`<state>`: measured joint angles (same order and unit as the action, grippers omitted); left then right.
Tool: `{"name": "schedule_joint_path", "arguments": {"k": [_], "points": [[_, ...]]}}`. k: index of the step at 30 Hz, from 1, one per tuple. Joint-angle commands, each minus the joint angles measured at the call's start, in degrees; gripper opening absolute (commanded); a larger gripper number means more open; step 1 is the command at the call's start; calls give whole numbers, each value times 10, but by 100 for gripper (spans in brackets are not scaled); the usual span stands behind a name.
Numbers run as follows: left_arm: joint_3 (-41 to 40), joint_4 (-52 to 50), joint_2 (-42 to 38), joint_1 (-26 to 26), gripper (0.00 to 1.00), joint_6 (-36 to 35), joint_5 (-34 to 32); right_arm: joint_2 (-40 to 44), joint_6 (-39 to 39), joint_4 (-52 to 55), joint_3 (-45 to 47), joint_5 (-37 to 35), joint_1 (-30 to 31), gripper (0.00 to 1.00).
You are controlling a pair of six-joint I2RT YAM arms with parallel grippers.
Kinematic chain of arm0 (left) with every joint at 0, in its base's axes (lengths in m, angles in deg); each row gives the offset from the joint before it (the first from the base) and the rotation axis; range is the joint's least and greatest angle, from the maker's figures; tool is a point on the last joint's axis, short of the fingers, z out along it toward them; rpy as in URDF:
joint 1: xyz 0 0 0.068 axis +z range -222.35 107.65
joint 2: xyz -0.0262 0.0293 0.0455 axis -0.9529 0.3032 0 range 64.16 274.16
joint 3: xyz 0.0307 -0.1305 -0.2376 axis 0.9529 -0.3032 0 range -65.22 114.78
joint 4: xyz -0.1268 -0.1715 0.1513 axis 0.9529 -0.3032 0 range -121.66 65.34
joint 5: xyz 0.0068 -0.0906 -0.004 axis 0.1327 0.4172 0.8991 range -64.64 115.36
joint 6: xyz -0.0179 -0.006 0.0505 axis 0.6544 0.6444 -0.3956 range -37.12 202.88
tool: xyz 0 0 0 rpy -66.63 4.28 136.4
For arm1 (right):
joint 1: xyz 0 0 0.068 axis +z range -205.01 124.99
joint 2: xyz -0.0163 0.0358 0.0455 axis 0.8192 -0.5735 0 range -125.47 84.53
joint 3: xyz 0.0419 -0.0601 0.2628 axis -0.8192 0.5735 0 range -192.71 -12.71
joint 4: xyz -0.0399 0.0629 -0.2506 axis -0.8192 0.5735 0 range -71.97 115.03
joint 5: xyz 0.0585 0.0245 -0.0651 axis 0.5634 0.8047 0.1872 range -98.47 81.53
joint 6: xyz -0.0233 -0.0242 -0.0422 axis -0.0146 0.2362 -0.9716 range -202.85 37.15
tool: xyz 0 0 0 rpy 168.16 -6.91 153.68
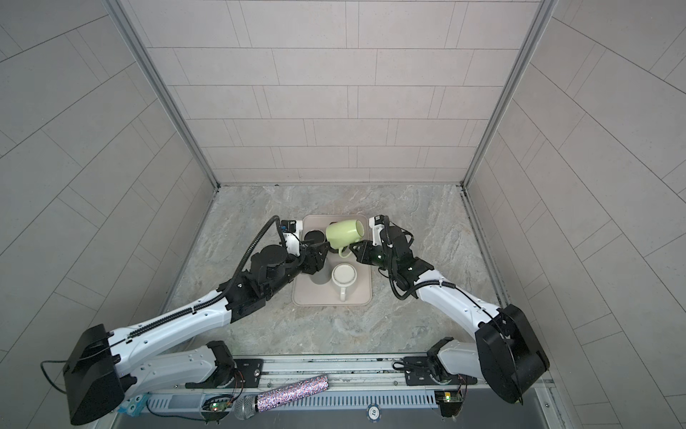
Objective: Turn the mug right side up
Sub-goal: Pass the mug.
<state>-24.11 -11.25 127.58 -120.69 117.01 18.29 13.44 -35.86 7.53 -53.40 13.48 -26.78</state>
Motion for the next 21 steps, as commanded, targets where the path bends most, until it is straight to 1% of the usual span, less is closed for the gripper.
{"name": "schedule_joint_path", "arguments": {"k": [1, 2, 6, 8, 11, 15, 21], "points": [[-6, 39, -2, 10, 67, 71, 46, 33, -4, -113, 1, -28, 1, 0], [-9, 54, 2, 14, 67, 93, 54, 36, -3, -122, 4, -33, 1, 0], [-15, 112, 38, 29, 67, 121, 110, 39, -1, -155, 10, -35, 0, 0], [-14, 129, 55, 35, 67, 122, 137, 40, 0, -164, 12, -29, -2, 0], [-16, 132, 65, 47, 66, 121, 166, 47, -1, -170, 13, -26, -10, 0], [-14, 138, 76, 63, 64, 119, 203, 49, -4, -182, 11, -6, -22, 0], [12, 140, 116, 102, 63, 113, 300, 49, -8, -198, 10, 23, -25, 0]]}}
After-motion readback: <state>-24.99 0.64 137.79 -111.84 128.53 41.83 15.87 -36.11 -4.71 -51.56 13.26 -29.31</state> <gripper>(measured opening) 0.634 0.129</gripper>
